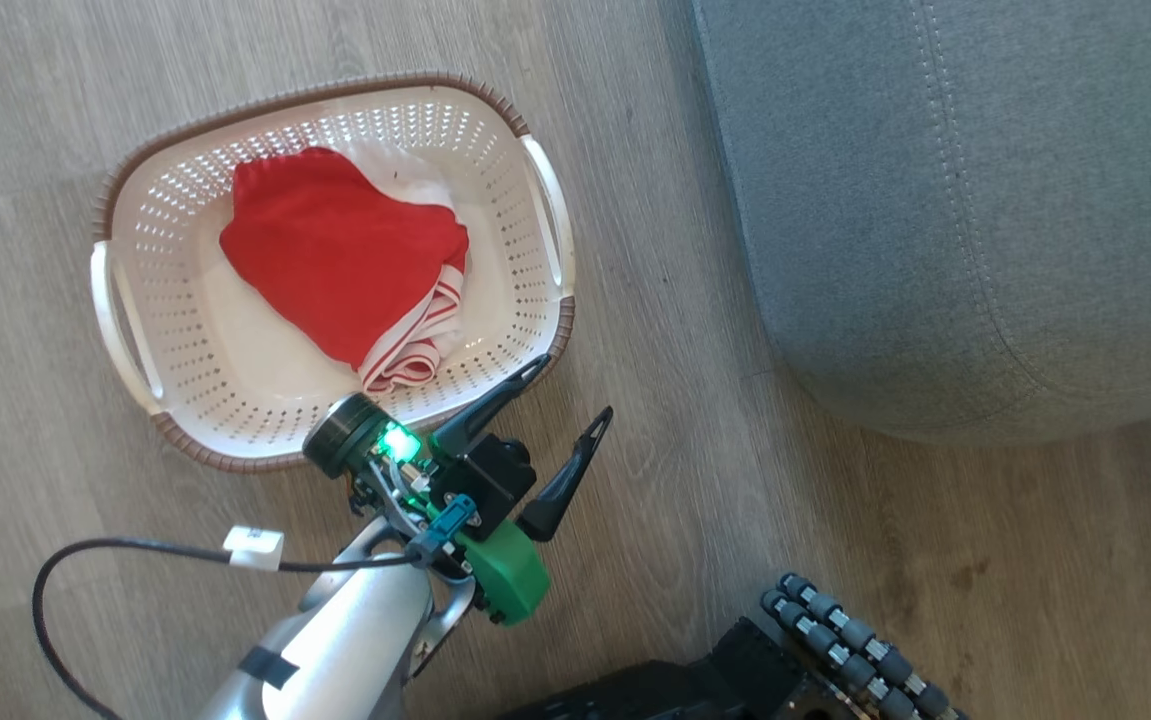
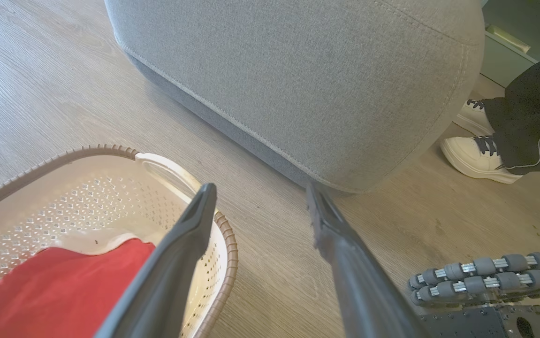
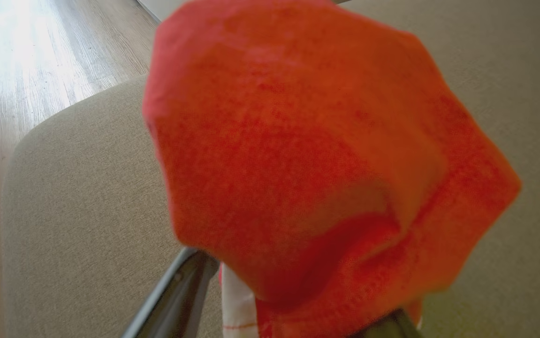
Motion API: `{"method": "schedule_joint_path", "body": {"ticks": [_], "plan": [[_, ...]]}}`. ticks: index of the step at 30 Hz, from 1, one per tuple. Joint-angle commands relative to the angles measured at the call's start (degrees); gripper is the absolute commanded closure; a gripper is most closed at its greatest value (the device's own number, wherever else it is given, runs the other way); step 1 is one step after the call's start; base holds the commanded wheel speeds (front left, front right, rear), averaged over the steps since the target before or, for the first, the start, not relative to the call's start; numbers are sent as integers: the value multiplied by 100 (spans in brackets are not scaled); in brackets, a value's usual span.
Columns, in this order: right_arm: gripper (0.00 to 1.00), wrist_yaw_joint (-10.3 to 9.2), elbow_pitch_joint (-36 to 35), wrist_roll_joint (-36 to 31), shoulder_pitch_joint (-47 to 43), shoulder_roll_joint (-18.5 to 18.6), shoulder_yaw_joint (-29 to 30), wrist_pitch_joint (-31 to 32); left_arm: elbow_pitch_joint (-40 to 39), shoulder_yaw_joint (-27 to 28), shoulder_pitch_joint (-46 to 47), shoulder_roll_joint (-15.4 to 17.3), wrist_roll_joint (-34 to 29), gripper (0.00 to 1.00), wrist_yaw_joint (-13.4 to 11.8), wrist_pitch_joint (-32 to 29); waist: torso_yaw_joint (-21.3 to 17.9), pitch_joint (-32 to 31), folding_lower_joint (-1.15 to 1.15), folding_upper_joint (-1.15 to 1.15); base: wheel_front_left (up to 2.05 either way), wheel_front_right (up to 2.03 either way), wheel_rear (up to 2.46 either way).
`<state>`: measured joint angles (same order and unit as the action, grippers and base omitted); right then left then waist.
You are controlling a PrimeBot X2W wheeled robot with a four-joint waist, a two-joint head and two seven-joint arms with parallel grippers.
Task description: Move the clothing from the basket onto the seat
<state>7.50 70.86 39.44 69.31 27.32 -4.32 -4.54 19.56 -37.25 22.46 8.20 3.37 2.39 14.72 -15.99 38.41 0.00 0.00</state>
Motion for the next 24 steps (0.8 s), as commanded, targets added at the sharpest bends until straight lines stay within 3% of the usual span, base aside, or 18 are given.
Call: {"method": "schedule_joint_path", "body": {"ticks": [1, 9, 24], "plan": [[0, -1, -121, 92, -88, 189, -97, -18, -132, 70, -4, 25, -35, 0, -29, 28, 5, -48, 0, 0, 0, 0, 0], [0, -1, -76, 161, -134, 351, -399, 34, -85, -22, -24, -71, 14, 0, 1, 28, 23, -442, 0, 0, 0, 0, 0], [0, -1, 184, 29, -174, 760, -967, 520, -160, 43, -350, -446, 400, 0, -28, 28, 176, -1996, 0, 0, 0, 0, 0]]}}
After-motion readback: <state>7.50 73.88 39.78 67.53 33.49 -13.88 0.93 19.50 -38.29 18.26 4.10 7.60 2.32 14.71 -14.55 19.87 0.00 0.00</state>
